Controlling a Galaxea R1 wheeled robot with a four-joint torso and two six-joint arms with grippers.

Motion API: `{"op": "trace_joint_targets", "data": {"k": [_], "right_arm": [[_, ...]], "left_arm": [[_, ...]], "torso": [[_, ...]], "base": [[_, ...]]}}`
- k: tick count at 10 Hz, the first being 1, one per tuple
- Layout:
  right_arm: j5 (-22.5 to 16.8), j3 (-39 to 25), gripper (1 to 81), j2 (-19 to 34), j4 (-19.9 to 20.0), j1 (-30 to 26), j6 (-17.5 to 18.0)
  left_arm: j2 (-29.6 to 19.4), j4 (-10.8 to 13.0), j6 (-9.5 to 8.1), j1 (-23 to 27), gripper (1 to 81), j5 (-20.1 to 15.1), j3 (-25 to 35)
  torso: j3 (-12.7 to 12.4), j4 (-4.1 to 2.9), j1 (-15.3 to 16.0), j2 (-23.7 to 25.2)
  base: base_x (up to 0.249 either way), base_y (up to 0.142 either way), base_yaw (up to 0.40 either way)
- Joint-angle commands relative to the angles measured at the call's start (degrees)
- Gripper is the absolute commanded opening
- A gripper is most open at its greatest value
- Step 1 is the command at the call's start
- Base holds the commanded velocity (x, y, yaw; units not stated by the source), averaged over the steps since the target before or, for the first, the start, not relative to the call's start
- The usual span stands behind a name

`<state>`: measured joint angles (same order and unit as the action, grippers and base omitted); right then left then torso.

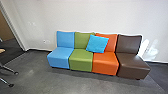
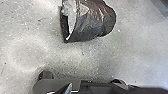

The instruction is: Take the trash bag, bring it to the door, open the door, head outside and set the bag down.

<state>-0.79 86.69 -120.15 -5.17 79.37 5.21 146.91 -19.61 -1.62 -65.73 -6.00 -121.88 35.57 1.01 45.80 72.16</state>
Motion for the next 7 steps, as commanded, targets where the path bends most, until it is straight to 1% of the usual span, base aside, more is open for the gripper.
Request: {"op": "trace_joint_targets", "data": {"k": [1,2,3,4,5,7], "right_arm": [[-3.1,-2.3,81.1,5.1,1.0,-3.0,0.2],[-3.1,-3.5,81.1,6.6,1.0,-3.5,0.2],[-3.1,-4.8,81.1,8.2,1.0,-3.9,0.3],[-3.1,-5.9,81.1,9.3,1.0,-4.0,0.6],[-3.0,-7.1,81.1,9.8,0.9,-4.0,0.5],[-3.0,-8.0,81.1,10.2,0.9,-4.0,0.5]], "left_arm": [[-0.5,-1.6,-0.14,5.3,81.1,-4.6,-1.0],[0.1,-1.9,-0.14,5.6,81.1,-5.3,-2.1],[0.7,-1.9,-0.14,5.7,81.1,-5.3,-2.7],[1.1,-1.9,-0.14,6.0,81.1,-5.4,-2.9],[1.3,-1.9,-0.14,6.2,81.1,-5.4,-2.9],[1.0,-1.9,-0.14,6.3,81.1,-5.4,-2.6]], "torso": [[0.0,0.00,3.6,5.6],[0.0,0.00,4.9,7.6],[0.0,0.00,6.1,9.7],[1.2,0.00,7.5,11.8],[4.4,0.00,8.7,13.7],[6.5,0.00,10.6,16.9]], "base": [[0.000,0.000,0.000],[0.000,0.000,0.000],[0.000,0.000,0.000],[0.000,0.000,0.000],[0.000,0.000,0.000],[0.000,0.000,0.000]]}}
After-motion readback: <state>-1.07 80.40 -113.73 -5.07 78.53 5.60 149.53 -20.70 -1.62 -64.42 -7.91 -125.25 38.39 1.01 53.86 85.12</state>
